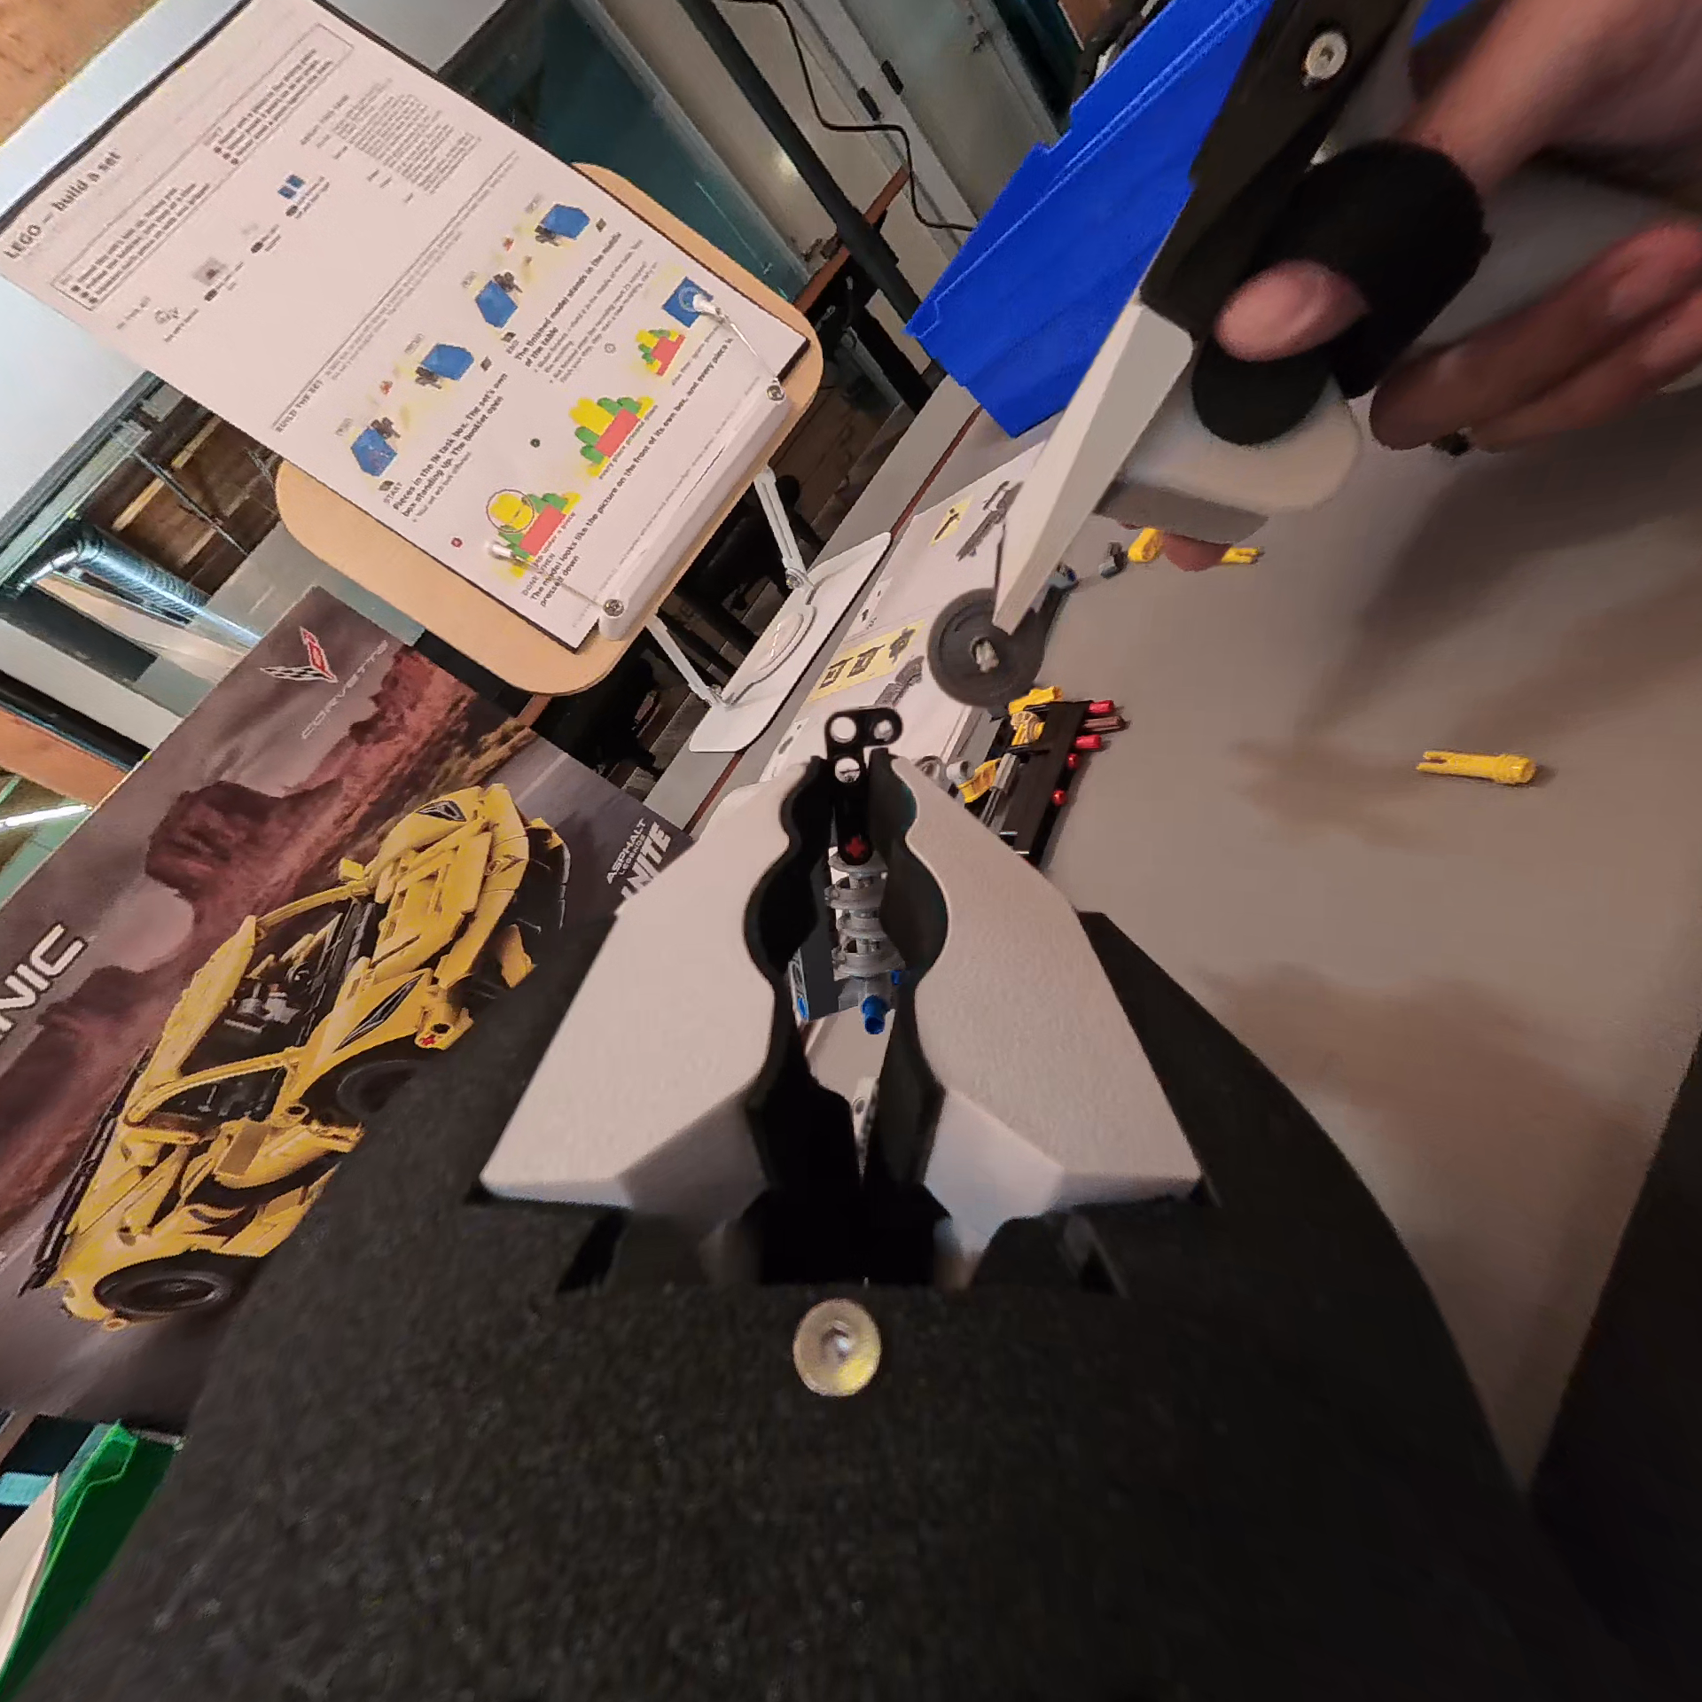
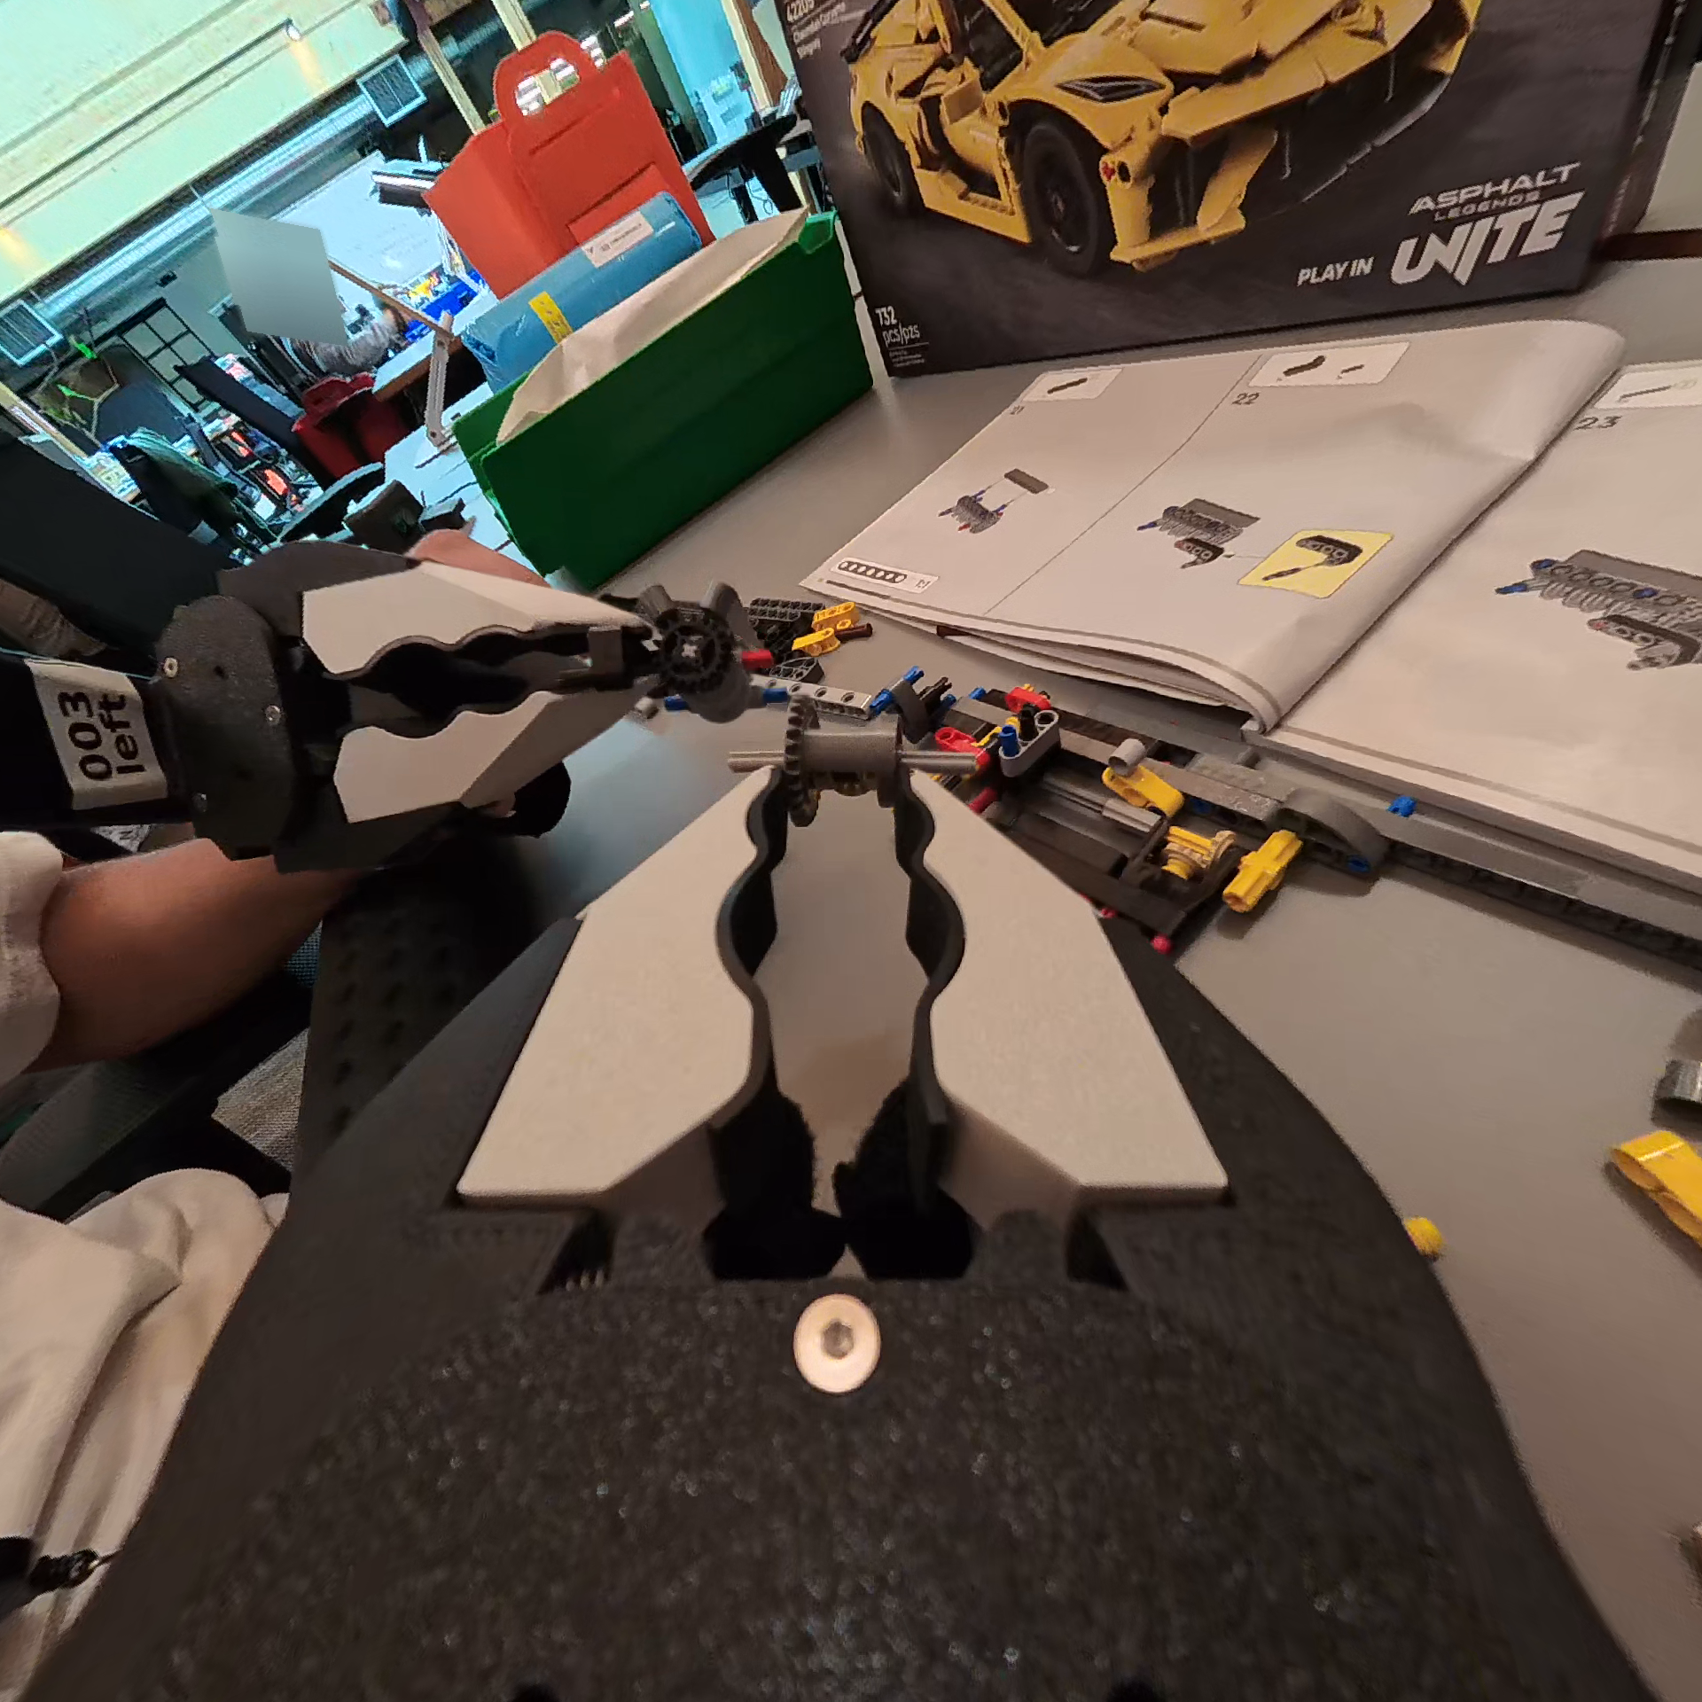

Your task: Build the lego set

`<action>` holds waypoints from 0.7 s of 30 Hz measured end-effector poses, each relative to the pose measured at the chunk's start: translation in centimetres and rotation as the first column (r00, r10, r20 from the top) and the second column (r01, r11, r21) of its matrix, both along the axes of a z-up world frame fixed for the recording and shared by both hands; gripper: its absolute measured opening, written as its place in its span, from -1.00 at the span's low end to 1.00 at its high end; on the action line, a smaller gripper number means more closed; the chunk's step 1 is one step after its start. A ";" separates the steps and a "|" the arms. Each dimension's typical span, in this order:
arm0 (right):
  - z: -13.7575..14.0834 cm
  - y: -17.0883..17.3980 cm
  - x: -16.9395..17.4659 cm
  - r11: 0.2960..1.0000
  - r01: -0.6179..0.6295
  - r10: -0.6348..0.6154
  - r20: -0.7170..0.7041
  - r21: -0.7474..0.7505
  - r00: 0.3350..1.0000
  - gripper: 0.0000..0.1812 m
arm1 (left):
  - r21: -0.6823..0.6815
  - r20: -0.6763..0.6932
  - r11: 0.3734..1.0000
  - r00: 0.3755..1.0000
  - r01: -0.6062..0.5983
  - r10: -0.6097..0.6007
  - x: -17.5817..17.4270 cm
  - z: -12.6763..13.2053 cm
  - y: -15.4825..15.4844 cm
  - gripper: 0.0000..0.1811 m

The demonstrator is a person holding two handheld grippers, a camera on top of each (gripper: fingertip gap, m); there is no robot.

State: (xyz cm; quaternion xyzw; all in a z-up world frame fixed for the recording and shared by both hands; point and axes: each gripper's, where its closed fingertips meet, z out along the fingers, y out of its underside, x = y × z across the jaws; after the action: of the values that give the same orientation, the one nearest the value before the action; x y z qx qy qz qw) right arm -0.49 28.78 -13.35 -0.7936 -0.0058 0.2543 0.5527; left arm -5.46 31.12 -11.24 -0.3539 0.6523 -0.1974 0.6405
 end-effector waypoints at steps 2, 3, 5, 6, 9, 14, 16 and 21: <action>0.0 0.0 -0.2 1.000 -0.004 0.004 0.009 0.000 1.000 -0.75 | 0.025 -0.008 1.000 1.000 -0.003 0.004 0.1 -0.2 -0.1 -0.93; 0.0 0.1 -0.2 1.000 -0.002 0.002 0.015 0.002 1.000 -0.75 | 0.028 -0.011 1.000 1.000 0.000 0.000 0.1 -0.2 -0.2 -0.93; 0.0 0.1 -0.2 1.000 -0.005 0.005 0.011 0.004 1.000 -0.75 | 0.024 -0.011 1.000 1.000 0.006 -0.005 0.1 -0.2 -0.2 -0.93; -0.1 0.1 -0.2 1.000 -0.005 0.005 0.003 0.000 1.000 -0.75 | 0.013 -0.015 1.000 1.000 0.008 -0.008 0.1 -0.3 -0.2 -0.93; 0.2 0.1 -0.3 1.000 -0.007 0.008 -0.019 0.009 1.000 -0.75 | -0.021 -0.044 1.000 0.999 0.012 -0.013 0.3 -0.8 -0.1 -0.92; 0.9 0.1 -1.0 0.999 -0.027 0.029 -0.076 0.025 0.997 -0.75 | -0.029 -0.066 0.999 0.997 0.027 -0.029 0.4 -1.2 -0.4 -0.93; 1.2 0.1 -1.3 0.999 -0.032 0.035 -0.104 0.033 0.994 -0.75 | -0.035 -0.073 0.999 0.997 0.034 -0.036 0.5 -1.3 -0.5 -0.93; 0.7 0.6 -1.5 1.000 0.011 -0.010 -0.047 0.016 0.999 -0.75 | -0.025 -0.087 0.999 0.995 0.045 -0.047 0.7 -1.6 -0.8 -0.92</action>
State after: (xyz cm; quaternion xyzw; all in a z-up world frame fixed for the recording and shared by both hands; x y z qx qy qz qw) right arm -1.98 29.42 -12.69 -0.7828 0.0093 0.2699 0.5606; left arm -4.77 30.27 -12.86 -0.3544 0.6854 -0.2036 0.6026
